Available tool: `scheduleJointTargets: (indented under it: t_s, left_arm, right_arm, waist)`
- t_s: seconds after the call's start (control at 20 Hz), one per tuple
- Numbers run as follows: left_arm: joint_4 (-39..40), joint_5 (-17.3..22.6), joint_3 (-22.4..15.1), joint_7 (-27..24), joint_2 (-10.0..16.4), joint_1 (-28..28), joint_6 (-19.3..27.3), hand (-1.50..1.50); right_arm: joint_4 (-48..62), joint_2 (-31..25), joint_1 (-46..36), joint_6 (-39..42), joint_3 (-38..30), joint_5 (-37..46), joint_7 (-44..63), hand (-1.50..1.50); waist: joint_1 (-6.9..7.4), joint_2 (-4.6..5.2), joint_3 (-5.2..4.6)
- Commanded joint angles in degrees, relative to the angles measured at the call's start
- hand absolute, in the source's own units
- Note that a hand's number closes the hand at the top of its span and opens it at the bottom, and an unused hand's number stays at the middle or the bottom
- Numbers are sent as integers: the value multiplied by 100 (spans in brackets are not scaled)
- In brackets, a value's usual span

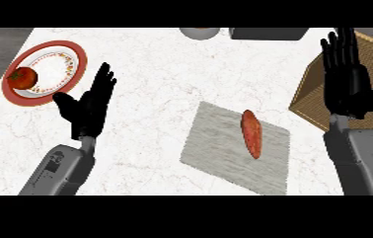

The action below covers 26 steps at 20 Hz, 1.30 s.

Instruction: Pick the sweet potato from the placemat and place it in the basket

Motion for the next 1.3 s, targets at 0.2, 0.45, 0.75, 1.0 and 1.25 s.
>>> scheduleJointTargets:
  t_s: [0.2,0.45,0.75,1.0,1.25]
  left_arm:
    - [-299,-888,-222,-388,1061,-437,-442,0]
    - [-336,-1007,-288,-491,1432,-251,-796,0]
    - [-795,-993,-103,-592,1622,481,-732,0]
    - [-701,-984,41,-376,1733,183,-728,0]
    - [-970,-1014,-118,-221,1651,247,-723,0]
  right_arm:
    - [64,429,-426,1828,1675,-186,611,150]
    - [-91,1765,-218,1109,2651,-725,789,150]
    - [-700,1300,-763,-733,3233,1110,1675,-150]
    - [-420,-226,-1798,-332,3334,2225,3237,-150]
    - [-509,-1391,-2713,1804,3913,2219,4302,-150]
  waist:
    - [432,20,166]
    - [324,-20,146]
    - [81,-73,131]
    - [-59,-113,104]
    - [28,-132,110]
